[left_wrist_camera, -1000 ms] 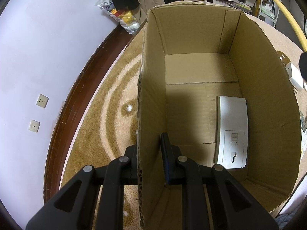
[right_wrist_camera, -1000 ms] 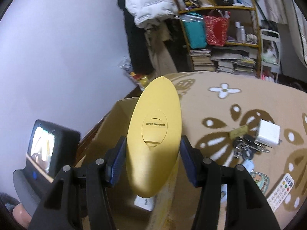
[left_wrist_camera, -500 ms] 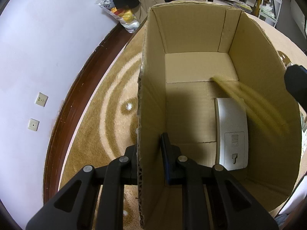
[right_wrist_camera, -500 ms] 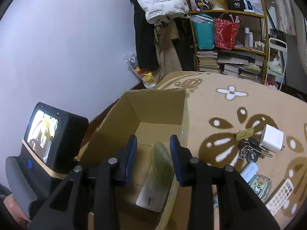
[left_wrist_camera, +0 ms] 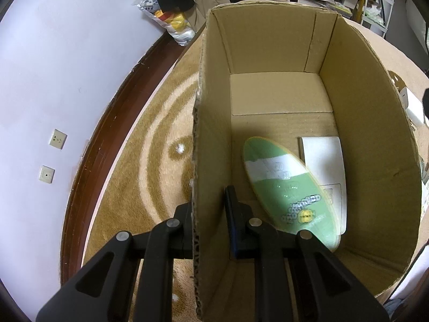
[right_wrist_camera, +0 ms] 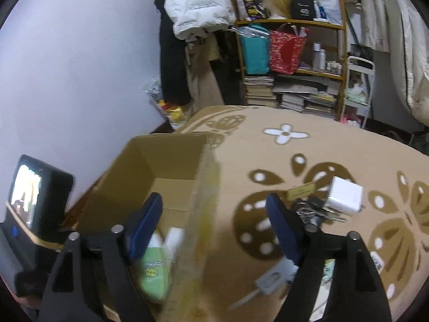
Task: Organize rigid objects
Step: 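Lower the yellow fan into the box beside the remote and open the right gripper, then reach the right gripper to the grey-blue handheld device and grasp it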
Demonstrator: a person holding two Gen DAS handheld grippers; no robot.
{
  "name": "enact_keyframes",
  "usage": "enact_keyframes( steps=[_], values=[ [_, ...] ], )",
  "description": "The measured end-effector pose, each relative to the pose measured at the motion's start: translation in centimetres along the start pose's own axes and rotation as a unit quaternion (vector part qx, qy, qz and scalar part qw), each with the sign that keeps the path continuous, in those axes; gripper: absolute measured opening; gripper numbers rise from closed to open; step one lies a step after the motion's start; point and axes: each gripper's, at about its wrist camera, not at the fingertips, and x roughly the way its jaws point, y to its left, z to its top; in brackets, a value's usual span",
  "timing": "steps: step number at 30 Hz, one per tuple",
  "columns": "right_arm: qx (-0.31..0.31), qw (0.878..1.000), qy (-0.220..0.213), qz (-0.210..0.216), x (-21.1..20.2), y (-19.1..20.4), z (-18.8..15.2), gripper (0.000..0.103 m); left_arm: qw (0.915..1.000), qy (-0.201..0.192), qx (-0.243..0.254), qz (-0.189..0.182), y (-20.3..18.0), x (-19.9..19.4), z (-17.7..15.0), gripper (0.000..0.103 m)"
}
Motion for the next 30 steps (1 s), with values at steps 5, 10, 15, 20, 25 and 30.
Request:
enact_keyframes(
  steps=[5, 10, 15, 20, 25, 30],
  values=[
    [0.017, 0.999, 0.014, -0.036, 0.1, -3.1, 0.2, 0.09, 1.0, 0.002, 0.0, 0.001, -0.2, 0.1, 0.1, 0.018],
    [0.058, 0.996, 0.032, -0.051, 0.1, -6.4, -0.4, 0.091, 1.0, 0.002, 0.001, 0.003, -0.3, 0.2, 0.2, 0.018],
    [0.101, 0.993, 0.046, -0.049, 0.1, -8.4, -1.6, 0.091, 1.0, 0.002, 0.002, 0.004, -0.4, 0.1, 0.1, 0.018],
    [0.123, 0.989, 0.071, -0.034, 1.0, -8.7, -2.6, 0.091, 1.0, 0.002, 0.002, 0.005, -0.4, 0.1, 0.1, 0.018],
    [0.124, 0.986, 0.103, -0.038, 2.3, -8.4, -3.3, 0.088, 1.0, 0.002, 0.003, 0.005, -0.5, 0.1, 0.1, 0.018],
    [0.135, 0.981, 0.133, -0.035, 3.3, -8.7, -4.0, 0.083, 1.0, 0.003, 0.002, 0.004, -0.5, 0.1, 0.1, 0.018]
  ],
)
